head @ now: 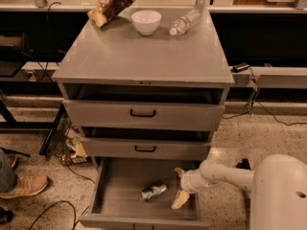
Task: Pick redbull can from bottom drawer and place on counter
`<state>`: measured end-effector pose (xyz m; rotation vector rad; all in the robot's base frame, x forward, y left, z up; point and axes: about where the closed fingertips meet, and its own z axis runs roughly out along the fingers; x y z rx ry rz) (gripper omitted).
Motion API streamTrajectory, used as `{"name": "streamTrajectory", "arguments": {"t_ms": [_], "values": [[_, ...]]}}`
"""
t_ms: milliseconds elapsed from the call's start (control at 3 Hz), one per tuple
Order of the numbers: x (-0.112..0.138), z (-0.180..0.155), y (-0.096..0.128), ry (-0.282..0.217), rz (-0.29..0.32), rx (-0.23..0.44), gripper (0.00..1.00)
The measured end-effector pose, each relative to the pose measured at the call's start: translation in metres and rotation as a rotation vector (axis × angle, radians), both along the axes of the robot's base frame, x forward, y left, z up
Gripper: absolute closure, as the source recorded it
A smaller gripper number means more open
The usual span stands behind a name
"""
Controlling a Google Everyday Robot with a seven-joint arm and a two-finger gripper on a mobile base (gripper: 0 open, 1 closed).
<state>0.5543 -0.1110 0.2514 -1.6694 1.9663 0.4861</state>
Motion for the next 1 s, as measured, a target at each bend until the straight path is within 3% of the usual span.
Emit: {"name": "streamTrajectory", "arguments": {"t_ms": [667,1000], "values": [[0.026,-0.061,0.019,0.005,0.011,0.002,0.00],[0.036,-0.086,0.038,0.023,0.056,0.007,0.00]]}}
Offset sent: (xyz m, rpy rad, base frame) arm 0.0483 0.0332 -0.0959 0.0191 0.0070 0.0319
